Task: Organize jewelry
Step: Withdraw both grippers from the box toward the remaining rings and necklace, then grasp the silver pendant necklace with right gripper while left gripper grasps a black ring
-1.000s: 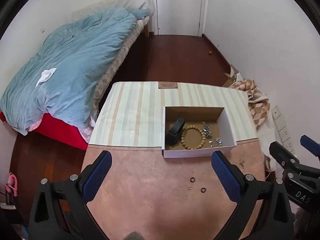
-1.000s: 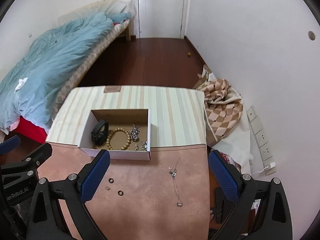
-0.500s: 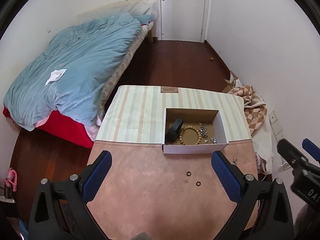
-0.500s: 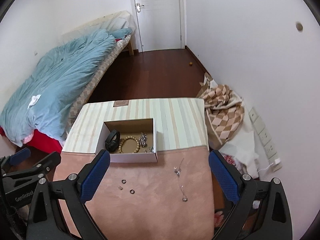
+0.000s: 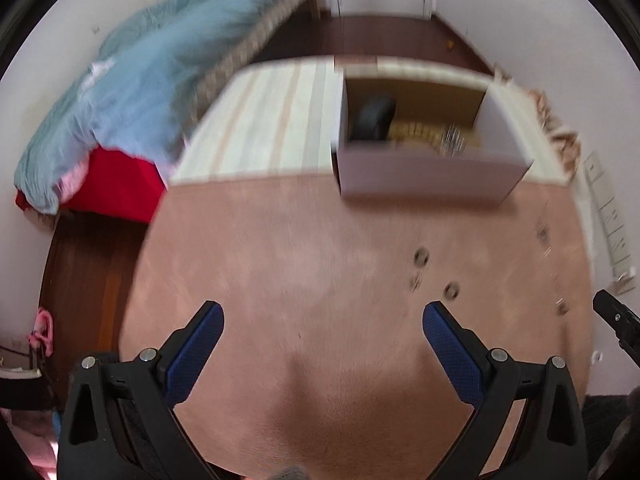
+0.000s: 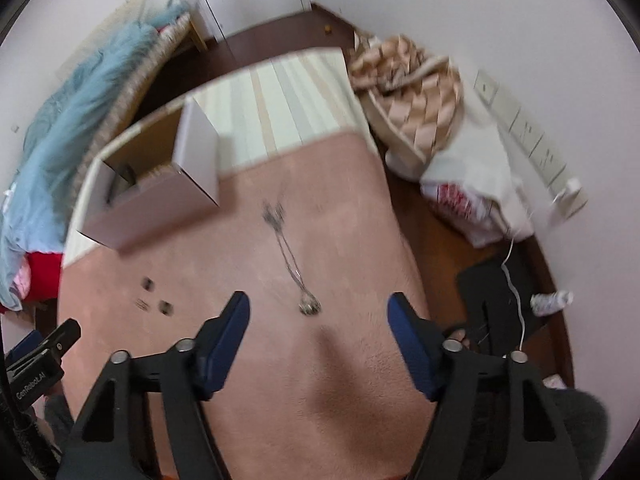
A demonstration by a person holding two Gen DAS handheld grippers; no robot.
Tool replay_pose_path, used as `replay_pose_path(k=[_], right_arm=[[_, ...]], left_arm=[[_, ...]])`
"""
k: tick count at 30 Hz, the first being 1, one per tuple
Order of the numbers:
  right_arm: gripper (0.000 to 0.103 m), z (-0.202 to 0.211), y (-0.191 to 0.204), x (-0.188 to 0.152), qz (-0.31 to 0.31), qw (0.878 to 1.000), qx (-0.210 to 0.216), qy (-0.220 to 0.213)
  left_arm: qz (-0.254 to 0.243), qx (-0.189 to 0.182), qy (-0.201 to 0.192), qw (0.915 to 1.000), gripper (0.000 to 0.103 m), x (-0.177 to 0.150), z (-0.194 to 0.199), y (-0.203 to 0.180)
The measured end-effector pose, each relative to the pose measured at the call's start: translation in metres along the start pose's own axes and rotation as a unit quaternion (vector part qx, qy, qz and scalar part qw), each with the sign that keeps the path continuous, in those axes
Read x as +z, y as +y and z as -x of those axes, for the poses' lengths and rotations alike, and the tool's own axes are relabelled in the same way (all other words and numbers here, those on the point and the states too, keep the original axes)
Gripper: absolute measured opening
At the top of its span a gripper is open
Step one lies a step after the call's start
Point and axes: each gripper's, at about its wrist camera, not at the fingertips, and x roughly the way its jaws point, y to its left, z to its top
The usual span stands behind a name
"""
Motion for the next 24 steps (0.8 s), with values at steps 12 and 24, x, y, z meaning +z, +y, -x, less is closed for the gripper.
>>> replay_pose_path(k=[12,24], right_arm=[[0.038,-0.046,0.013,-0.014,0.052,0.998,-0.032,-0.035],[0.012,-0.038,0.021,-0.035,0.062,0.998,-0.008,-0.03]], left_arm=[[-0.003,-0.004,0.057,0.9984,0.102,-0.02,-0.046,-0.012],[-0.019,-0.073,0.014,0.9971,0.092,-0.013,-0.03,-0.039]])
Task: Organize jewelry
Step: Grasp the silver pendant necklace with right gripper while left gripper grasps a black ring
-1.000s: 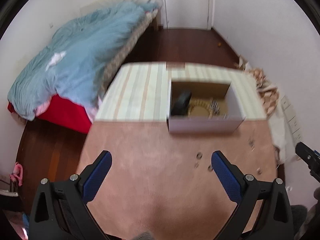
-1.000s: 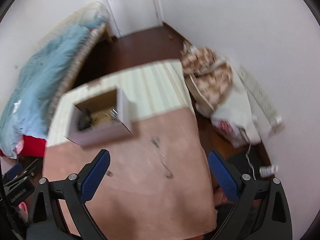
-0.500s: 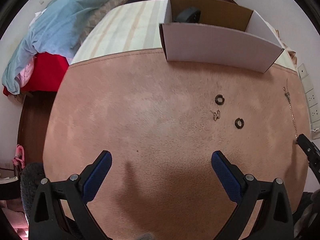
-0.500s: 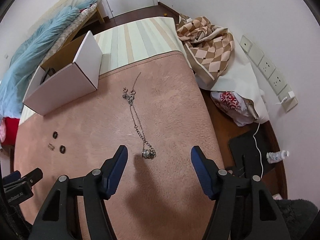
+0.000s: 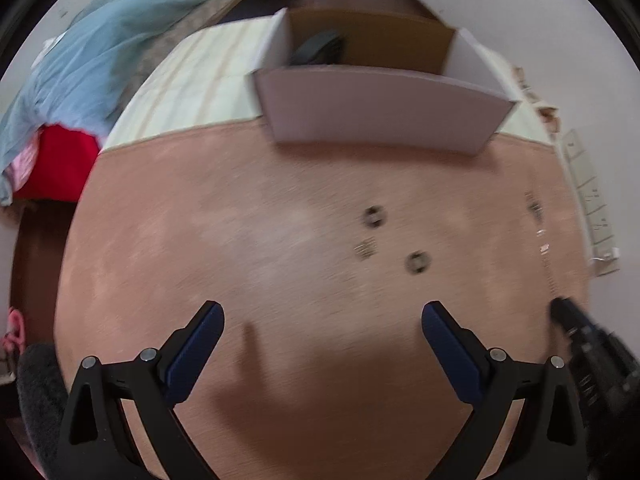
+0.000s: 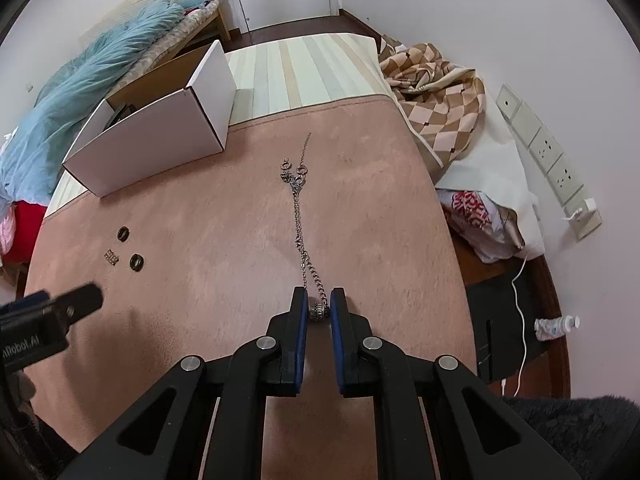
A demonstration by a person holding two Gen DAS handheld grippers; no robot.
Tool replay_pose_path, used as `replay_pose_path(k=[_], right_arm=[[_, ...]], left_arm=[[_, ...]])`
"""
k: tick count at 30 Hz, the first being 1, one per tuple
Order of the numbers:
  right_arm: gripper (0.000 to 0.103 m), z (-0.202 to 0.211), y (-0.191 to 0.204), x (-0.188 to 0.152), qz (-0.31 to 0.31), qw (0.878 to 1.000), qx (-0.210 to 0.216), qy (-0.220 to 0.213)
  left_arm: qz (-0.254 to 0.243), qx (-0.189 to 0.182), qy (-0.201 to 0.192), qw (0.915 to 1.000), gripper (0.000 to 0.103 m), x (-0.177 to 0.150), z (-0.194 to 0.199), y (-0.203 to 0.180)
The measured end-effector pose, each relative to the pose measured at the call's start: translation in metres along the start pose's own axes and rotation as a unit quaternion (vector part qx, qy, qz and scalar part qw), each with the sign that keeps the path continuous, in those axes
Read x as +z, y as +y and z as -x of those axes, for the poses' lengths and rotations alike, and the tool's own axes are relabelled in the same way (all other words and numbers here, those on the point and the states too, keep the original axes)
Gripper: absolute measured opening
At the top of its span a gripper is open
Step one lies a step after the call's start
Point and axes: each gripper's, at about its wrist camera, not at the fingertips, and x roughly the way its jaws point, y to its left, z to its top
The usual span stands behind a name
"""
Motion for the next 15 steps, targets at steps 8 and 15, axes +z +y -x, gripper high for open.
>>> replay_pose_path(k=[8,15], right_arm=[[0.012,0.002,-0.009,0.001,-0.025,1.0,-0.006,0.0],[0.012,0.003,-0.014,0.002,-0.032,0.999,-0.005,0.0]], left_arm=[[-0.029,-0.01,0.002,0.9995,0.062,0.011,-0.011,-0.04],[-0.043,-0.011,0.005,0.999,0.025,0.012,-0.02,-0.052]])
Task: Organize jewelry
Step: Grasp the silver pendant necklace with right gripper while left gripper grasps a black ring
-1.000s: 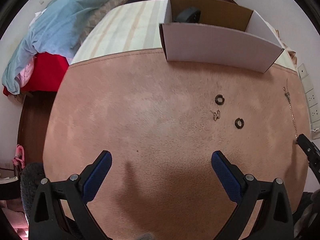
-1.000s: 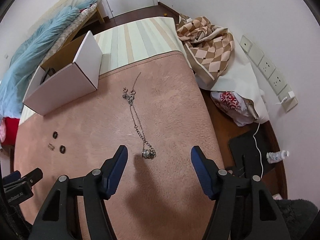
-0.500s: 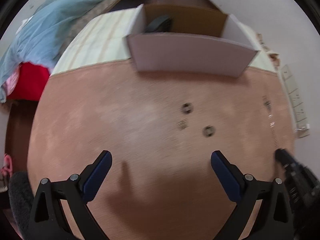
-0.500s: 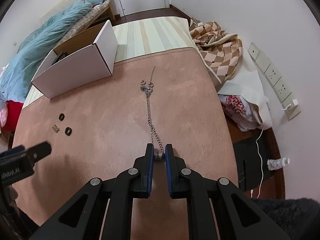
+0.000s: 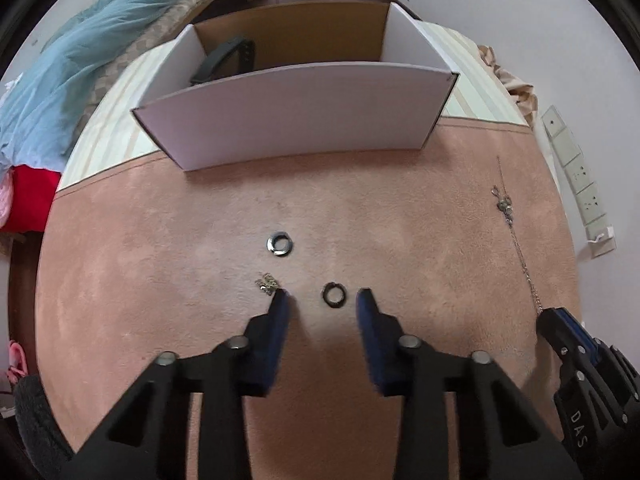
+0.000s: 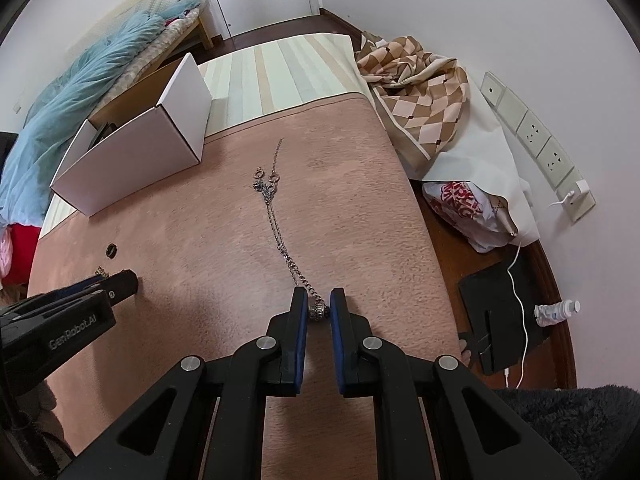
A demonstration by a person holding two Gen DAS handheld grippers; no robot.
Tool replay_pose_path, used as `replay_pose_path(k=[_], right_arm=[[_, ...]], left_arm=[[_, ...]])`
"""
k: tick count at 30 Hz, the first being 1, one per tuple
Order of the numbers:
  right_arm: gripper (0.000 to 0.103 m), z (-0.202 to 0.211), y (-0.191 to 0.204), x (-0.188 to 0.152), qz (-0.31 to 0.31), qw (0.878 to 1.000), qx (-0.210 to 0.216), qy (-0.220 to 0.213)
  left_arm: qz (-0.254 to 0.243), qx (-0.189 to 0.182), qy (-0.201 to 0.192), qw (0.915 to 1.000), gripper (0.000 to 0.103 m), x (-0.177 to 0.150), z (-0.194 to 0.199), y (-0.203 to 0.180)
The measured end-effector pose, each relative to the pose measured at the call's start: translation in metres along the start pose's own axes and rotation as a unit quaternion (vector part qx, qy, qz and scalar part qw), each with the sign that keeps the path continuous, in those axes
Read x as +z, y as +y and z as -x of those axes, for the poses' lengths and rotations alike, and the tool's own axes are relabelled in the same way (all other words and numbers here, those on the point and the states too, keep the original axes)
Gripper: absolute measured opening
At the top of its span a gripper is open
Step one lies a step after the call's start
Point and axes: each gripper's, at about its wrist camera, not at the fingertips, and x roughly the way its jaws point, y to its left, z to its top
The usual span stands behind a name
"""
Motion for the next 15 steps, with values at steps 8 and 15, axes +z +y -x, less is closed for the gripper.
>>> replay_pose_path(k=[8,15], right_arm=[[0.012,0.001,-0.004,0.002,-0.008,1.0,0.007,0.003],[0.012,0.023,0.004,0.011,-0.005,0.999,0.034,-0.012]], left_arm=[[-0.019,-0.006,-0.007,0.9998,0.01,0.002,0.001,-0.003],[-0.021,-0.025,-0.029,0.9991,0.01,0.003,0.025,0.001]])
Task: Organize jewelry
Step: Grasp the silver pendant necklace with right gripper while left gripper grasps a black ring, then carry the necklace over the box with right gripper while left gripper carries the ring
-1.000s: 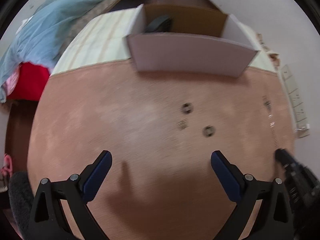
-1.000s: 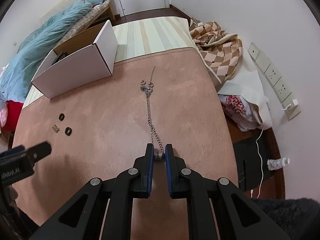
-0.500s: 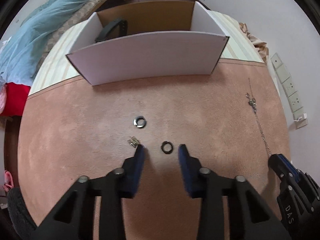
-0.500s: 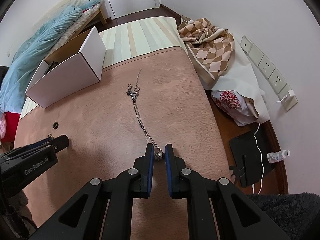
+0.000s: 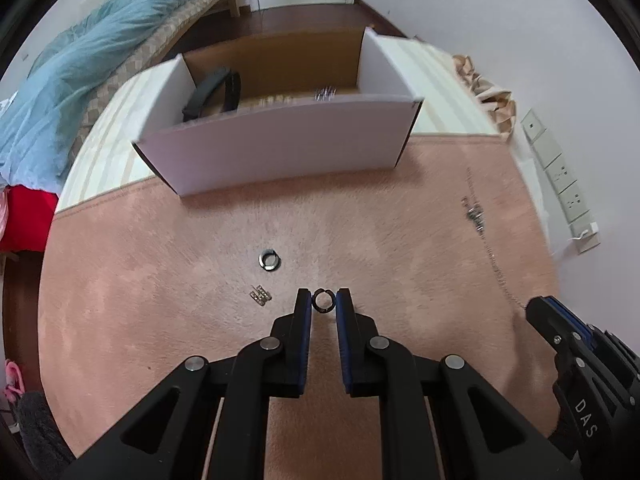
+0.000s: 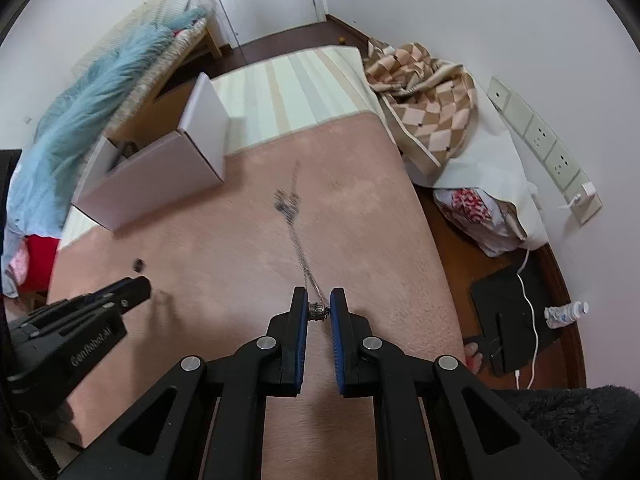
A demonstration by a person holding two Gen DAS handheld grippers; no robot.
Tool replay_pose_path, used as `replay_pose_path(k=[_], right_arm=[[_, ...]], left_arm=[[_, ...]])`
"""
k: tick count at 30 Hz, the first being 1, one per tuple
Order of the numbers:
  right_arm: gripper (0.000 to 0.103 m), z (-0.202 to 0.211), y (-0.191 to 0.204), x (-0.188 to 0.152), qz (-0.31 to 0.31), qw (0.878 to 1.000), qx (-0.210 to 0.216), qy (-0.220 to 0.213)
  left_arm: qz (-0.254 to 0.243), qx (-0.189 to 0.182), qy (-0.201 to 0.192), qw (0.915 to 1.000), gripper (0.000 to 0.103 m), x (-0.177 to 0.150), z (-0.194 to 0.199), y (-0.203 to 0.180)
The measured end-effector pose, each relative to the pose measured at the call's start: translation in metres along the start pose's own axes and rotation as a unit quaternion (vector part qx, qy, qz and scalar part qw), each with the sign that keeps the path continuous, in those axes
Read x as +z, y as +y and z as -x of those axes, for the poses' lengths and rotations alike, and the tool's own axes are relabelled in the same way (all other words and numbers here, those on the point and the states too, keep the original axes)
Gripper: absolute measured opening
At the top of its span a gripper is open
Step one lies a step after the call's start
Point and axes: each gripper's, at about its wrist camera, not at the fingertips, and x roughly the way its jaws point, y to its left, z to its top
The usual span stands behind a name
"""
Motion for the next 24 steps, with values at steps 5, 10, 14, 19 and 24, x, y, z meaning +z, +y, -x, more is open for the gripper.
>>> replay_pose_path(k=[5,10,14,19,24], right_arm=[[0.012,0.028,0.016,0.018,0.008,0.999,0.035,-0.01],[0.012,0.058,0.035,0.044,0.02,0.997,0.07,-0.028],[0.012,0.085,0.055,0.073,0.031,0.993,0.105,-0.043],[0.012,0.11,0.08,0.107,0.043,0.988,0.139,-0.056],[0.012,0.113,0.107,0.147,0.059,0.984,0.154,-0.067]], left_arm=[[-0.011,-0.01,-0.029,0.9995,0.01,0.009,0.034,0.012],[0.001,-0.024,-0.049,0.9985,0.009,0.028,0.064,0.032],[0.005,-0.033,-0.067,0.9972,0.009,0.051,0.09,0.051],[0.012,-0.042,-0.087,0.9953,0.01,0.085,0.118,0.076],[0.01,-0.035,-0.096,0.9947,0.01,0.122,0.124,0.092]])
